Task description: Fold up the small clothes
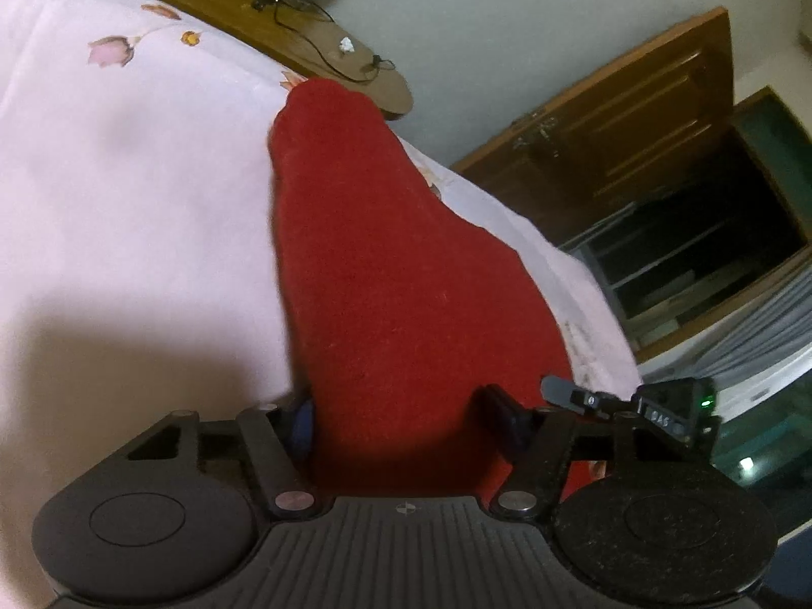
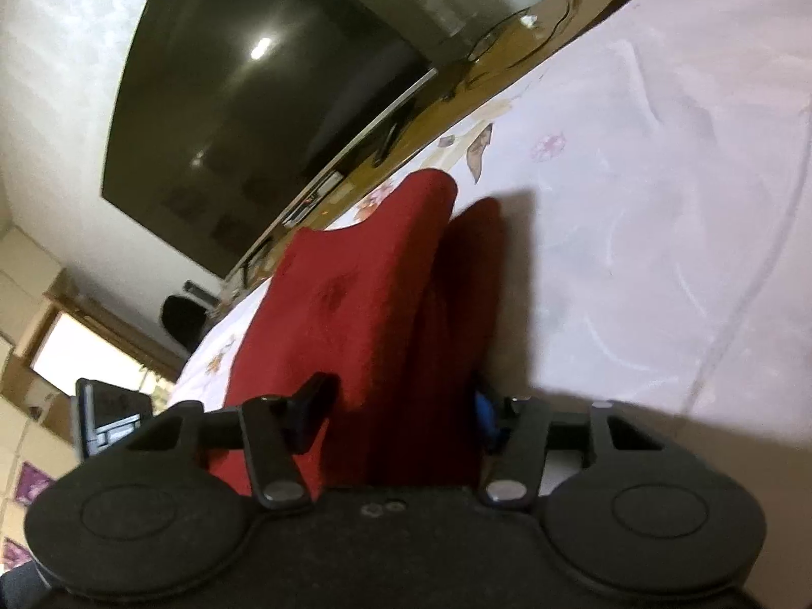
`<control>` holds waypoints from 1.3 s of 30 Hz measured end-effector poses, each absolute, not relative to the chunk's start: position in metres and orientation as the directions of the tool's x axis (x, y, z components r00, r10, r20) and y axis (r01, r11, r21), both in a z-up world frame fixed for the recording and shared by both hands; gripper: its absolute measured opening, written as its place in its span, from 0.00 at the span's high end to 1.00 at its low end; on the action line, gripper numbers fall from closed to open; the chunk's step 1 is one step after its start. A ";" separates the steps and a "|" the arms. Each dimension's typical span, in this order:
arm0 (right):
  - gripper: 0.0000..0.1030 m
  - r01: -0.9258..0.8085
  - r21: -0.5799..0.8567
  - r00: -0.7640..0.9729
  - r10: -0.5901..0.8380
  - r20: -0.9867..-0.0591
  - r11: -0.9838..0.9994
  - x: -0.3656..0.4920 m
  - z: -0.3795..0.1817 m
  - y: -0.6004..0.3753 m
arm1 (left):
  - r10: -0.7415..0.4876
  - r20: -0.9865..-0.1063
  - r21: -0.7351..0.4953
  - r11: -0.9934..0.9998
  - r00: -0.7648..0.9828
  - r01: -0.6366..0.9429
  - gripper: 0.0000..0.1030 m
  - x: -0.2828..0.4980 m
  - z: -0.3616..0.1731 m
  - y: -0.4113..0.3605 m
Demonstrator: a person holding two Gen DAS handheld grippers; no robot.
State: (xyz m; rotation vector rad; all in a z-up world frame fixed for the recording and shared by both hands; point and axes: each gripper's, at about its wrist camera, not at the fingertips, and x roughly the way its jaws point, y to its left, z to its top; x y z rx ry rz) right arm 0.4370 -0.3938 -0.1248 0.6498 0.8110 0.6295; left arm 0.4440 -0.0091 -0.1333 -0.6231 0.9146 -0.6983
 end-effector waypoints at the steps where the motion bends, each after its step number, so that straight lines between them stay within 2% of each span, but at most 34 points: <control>1: 0.51 -0.252 0.740 0.524 0.731 -0.438 0.624 0.435 -0.126 -0.399 | -0.767 -0.480 -0.740 0.614 0.425 0.273 0.36 0.447 -0.136 -0.006; 6: 0.49 -0.244 0.767 0.503 0.754 -0.423 0.593 0.438 -0.129 -0.399 | -0.765 -0.469 -0.731 0.617 0.442 0.293 0.36 0.451 -0.136 -0.016; 8: 0.51 -0.249 0.752 0.509 0.743 -0.435 0.611 0.442 -0.127 -0.388 | -0.757 -0.468 -0.725 0.624 0.457 0.292 0.43 0.450 -0.136 -0.019; 10: 0.59 -0.244 0.748 0.526 0.732 -0.433 0.618 0.440 -0.127 -0.383 | -0.762 -0.455 -0.746 0.609 0.460 0.270 0.54 0.447 -0.139 -0.010; 12: 0.63 -0.239 0.754 0.540 0.729 -0.420 0.611 0.434 -0.126 -0.385 | -0.773 -0.433 -0.763 0.588 0.463 0.269 0.57 0.443 -0.136 -0.005; 23: 0.65 -0.307 0.710 0.579 0.717 -0.389 0.633 0.396 -0.073 -0.356 | -0.803 -0.352 -0.767 0.542 0.481 0.344 0.57 0.408 -0.089 0.033; 30: 0.65 -0.362 0.704 0.550 0.749 -0.368 0.611 0.391 -0.048 -0.284 | -0.763 -0.346 -0.746 0.577 0.546 0.333 0.57 0.382 -0.058 0.111; 39: 0.65 -0.406 0.723 0.473 0.805 -0.357 0.559 0.398 -0.048 -0.175 | -0.701 -0.372 -0.741 0.619 0.608 0.260 0.57 0.354 -0.054 0.228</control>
